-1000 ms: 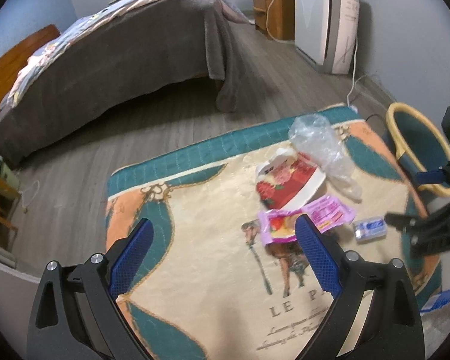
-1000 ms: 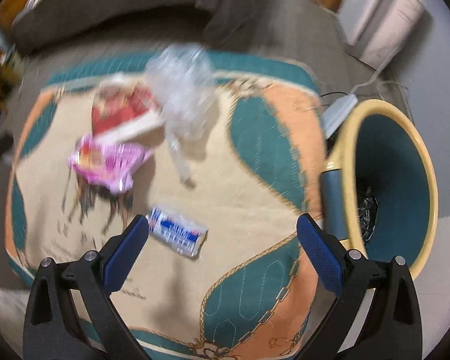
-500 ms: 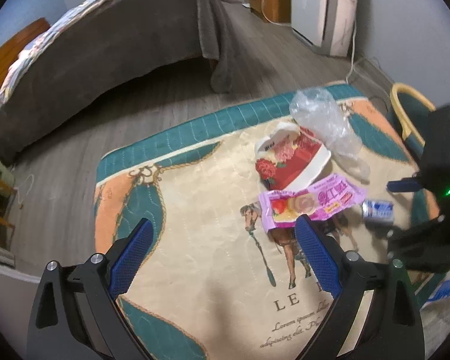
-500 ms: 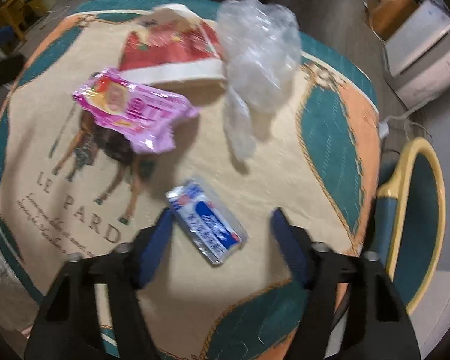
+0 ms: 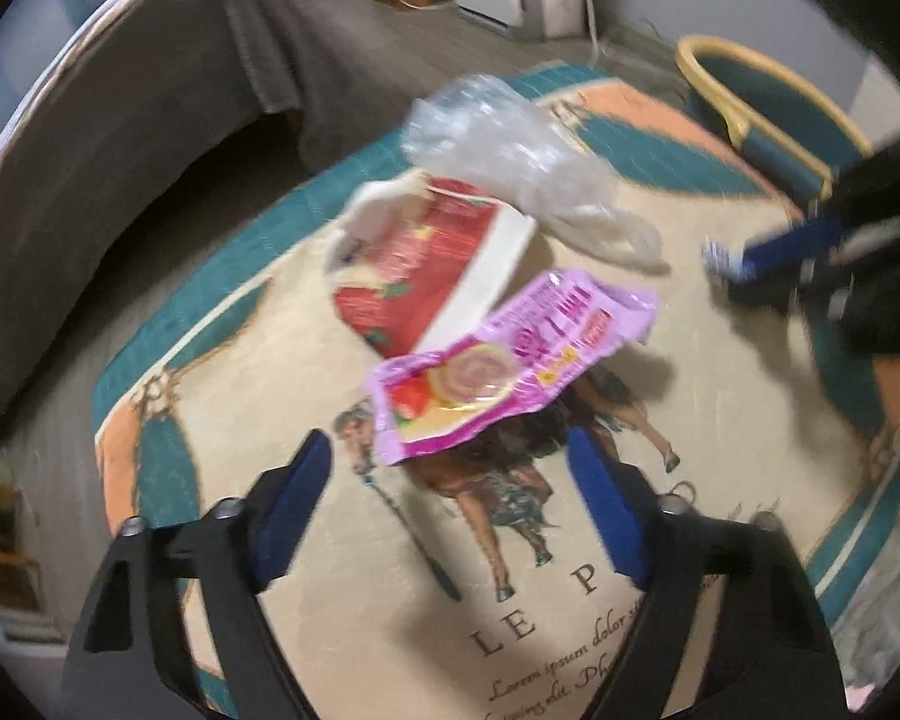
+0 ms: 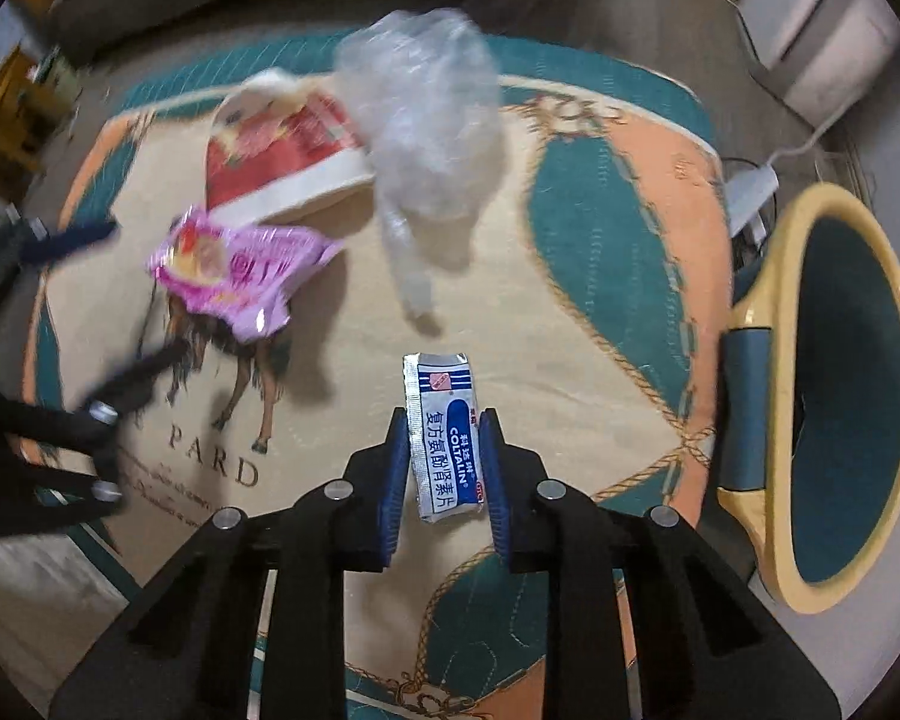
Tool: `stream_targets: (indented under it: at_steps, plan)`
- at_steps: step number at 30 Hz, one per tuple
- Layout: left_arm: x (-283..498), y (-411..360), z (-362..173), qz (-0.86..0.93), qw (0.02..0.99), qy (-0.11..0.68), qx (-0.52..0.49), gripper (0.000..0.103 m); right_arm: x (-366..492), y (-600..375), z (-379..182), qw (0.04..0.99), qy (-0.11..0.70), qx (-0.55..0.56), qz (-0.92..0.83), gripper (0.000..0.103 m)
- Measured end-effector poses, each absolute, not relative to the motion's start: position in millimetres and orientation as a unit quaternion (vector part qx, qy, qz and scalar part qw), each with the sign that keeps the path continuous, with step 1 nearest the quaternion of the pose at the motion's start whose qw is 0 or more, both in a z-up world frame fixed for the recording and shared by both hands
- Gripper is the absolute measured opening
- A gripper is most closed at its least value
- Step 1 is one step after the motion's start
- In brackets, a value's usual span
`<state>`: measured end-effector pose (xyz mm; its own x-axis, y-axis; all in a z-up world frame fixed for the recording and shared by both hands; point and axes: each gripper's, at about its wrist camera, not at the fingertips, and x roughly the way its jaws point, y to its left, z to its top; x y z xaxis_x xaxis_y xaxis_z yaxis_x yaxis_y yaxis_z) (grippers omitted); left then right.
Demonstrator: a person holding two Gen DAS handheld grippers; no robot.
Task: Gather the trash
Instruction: 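Grasp the small COLTALIN tube with the right tool while the left grasps the pink wrapper, then carry the tube and pink wrapper over the bin with both tools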
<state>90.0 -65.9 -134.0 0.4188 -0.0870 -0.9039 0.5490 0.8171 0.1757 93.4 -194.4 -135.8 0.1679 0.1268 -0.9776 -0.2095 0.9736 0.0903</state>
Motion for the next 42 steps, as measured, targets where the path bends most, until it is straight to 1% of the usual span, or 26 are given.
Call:
stream_targets:
  at_steps: [1,2,3,4,6,7,9,12,17,24,29,42]
  plan:
    - [90,-69,-137,-0.197,0.808,0.502,0.238,0.074,95,-197,-134,0.765,0.634,-0.027,0.108,0.023]
    - [90,-74,-142,-0.194,0.805,0.5,0.252,0.069,95,-199,-133,0.767,0.633,-0.021,0.106,0.023]
    - [89,-75,-144,-0.191,0.805,0.499,0.259,0.06,96,-200,-133,0.767,0.633,-0.018,0.106,0.023]
    - [90,-78,-148,-0.187,0.803,0.499,0.267,0.055,96,-200,-134,0.767,0.632,-0.017,0.107,0.023]
    - [92,-77,-151,-0.182,0.802,0.502,0.269,0.031,101,-202,-136,0.767,0.632,-0.021,0.11,0.023]
    - [93,-76,-152,-0.184,0.801,0.505,0.264,0.026,106,-206,-136,0.767,0.632,-0.024,0.111,0.023]
    - [93,-75,-149,-0.192,0.804,0.502,0.255,0.01,102,-209,-134,0.767,0.631,-0.024,0.111,0.023]
    - [93,-72,-140,-0.21,0.808,0.498,0.233,0.004,104,-210,-131,0.771,0.627,-0.02,0.11,0.023]
    - [91,-70,-126,-0.218,0.817,0.491,0.208,0.002,107,-222,-110,0.788,0.606,0.003,0.104,0.023]
    - [78,-73,-92,-0.232,0.837,0.467,0.165,0.001,102,-254,-66,0.823,0.562,0.027,0.071,0.023]
    - [73,-81,-72,-0.249,0.846,0.448,0.144,0.001,102,-285,-45,0.842,0.536,0.047,0.039,0.023]
    - [79,-98,-47,-0.277,0.851,0.437,0.087,0.001,108,-357,-37,0.853,0.509,0.113,-0.015,0.023]
